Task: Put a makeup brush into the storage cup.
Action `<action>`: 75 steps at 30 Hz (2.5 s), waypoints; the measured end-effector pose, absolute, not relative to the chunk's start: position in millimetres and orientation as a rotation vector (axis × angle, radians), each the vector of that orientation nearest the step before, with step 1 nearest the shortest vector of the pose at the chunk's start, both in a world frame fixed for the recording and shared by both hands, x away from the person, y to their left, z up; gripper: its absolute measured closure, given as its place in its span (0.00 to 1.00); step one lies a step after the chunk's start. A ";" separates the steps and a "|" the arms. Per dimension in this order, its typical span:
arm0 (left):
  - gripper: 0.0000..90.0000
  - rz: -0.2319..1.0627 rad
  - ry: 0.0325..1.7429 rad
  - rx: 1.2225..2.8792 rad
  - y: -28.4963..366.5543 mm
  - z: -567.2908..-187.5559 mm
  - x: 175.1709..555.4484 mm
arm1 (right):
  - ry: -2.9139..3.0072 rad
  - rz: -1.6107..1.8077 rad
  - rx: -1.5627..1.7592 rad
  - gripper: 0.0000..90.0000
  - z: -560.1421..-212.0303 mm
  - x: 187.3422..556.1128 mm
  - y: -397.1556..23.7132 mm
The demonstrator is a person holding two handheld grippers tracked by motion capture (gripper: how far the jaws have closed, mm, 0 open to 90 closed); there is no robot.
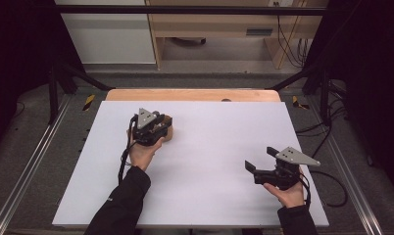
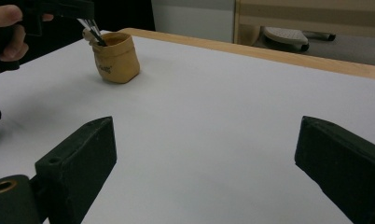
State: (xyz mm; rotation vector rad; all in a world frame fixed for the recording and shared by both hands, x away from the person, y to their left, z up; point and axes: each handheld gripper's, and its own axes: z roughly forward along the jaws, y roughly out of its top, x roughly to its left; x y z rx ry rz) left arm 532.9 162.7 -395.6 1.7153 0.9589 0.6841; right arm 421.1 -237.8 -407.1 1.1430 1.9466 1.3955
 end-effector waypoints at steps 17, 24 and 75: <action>0.44 0.568 0.875 1.700 184.0 -390.0 492.7 | 1.932 1.400 1.147 0.06 -405.8 420.4 -240.1; 0.38 0.558 0.839 1.701 190.4 -386.5 476.7 | 1.927 1.403 1.148 0.06 -404.9 419.5 -241.3; 0.10 0.536 0.902 1.787 266.0 -411.3 428.2 | 1.906 1.384 1.169 0.06 -406.6 417.2 -251.7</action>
